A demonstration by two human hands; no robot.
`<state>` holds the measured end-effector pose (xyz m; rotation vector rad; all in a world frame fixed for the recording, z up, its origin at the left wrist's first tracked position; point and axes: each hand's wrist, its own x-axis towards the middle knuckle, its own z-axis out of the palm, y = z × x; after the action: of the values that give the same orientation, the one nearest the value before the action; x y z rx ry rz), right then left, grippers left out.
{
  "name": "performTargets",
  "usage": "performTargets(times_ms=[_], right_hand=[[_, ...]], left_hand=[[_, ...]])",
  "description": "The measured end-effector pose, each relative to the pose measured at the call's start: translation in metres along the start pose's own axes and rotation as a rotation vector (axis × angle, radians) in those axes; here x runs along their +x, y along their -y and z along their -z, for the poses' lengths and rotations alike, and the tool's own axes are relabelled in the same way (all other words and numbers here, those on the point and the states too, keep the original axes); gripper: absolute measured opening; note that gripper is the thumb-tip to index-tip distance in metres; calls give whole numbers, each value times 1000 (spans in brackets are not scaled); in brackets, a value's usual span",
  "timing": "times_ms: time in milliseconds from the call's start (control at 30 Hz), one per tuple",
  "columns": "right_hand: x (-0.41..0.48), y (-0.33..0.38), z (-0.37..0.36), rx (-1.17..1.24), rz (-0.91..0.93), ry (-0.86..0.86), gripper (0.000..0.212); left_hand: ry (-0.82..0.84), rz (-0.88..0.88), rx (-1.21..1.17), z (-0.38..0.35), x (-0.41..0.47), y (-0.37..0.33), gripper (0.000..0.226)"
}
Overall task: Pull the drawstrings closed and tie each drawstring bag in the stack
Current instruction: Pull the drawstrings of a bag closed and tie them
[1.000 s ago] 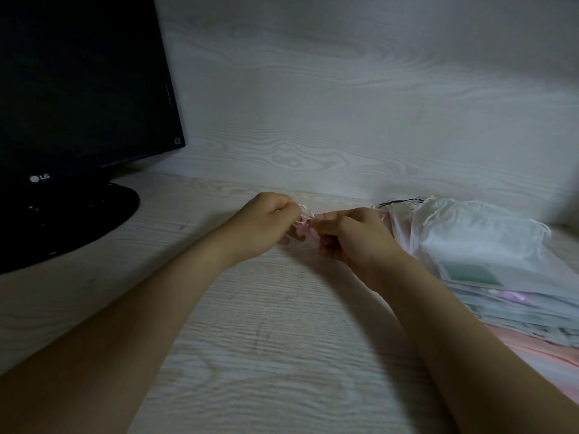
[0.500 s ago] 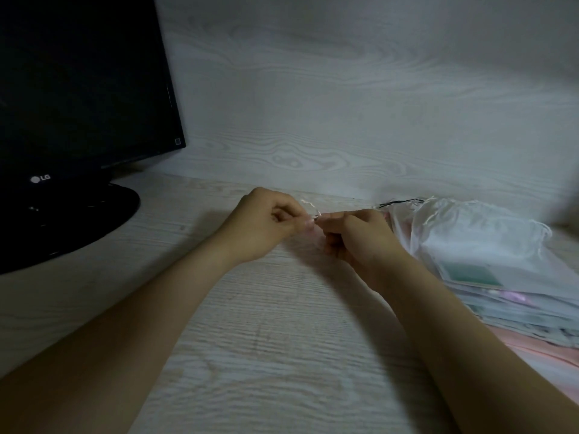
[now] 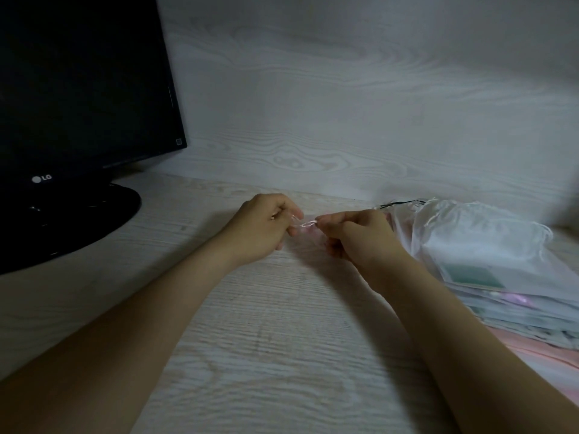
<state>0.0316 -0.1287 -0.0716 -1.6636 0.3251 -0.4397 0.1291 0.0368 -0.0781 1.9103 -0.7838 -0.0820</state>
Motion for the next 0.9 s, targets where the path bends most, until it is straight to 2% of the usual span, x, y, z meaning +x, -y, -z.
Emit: performTargets(times_ms=[133,233,300,500,767,900], right_hand=[[0,0,0,-4,0,5,18],[-1,1,0,17,-10,15,14],[-2,1,1,31,-21,15,12],[-1,1,0,68,-34,7,11],[-6,6,1,63,-35,47,13],[-10,10,0,71,-51,72,7]], left_hand=[[11,24,-2,-3,-3,-6,20],[7,-74,125,-2,-8,-2,40],[17,-121,127,-4,-9,0,46],[29,-250,50,-5,-5,1,15],[66,-154,75,-2,-6,-3,21],[19,-139,109,-2,-9,-10,23]])
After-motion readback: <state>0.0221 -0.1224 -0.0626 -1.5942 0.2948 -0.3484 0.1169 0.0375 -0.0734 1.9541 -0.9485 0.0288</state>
